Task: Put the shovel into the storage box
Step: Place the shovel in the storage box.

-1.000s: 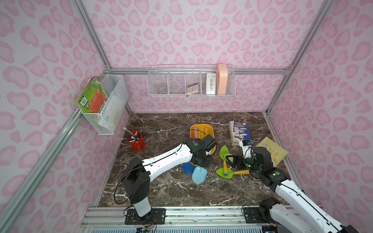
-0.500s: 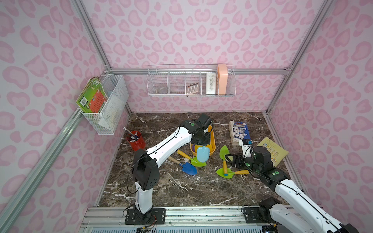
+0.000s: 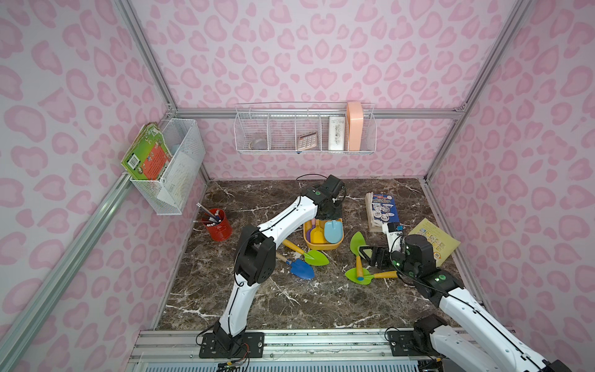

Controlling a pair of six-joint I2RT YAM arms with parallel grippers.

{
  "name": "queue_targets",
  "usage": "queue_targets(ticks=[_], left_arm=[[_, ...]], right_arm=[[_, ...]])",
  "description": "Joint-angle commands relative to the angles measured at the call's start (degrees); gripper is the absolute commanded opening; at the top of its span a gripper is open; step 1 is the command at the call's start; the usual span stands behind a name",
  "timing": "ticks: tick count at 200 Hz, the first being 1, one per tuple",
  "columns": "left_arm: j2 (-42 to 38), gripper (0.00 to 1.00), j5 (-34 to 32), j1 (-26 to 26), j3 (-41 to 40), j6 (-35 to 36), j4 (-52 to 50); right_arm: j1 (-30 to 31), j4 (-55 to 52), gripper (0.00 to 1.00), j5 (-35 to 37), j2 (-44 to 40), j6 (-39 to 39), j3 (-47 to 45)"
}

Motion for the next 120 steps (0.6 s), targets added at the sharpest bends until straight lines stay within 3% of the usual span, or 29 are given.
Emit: queue_targets(ticks=[1,33,120], left_arm=[[2.13,0.08,-3.11,0.14,2.62,0.41,1.01],[3.97,0.08,-5.11,0.56,3.43,0.60,0.97],[7.22,0.10,-1.34,0.75,2.72,-3.36,-0.43]], right_arm=[[0.07,0.65,0.77,0.08,-0.48,0.49,-0.31],[0.05,-0.09,0.77,0.60,-1.28,0.42,-0.43],[0.06,0.61,0.77,0.64,0.21,0.47,0.03]])
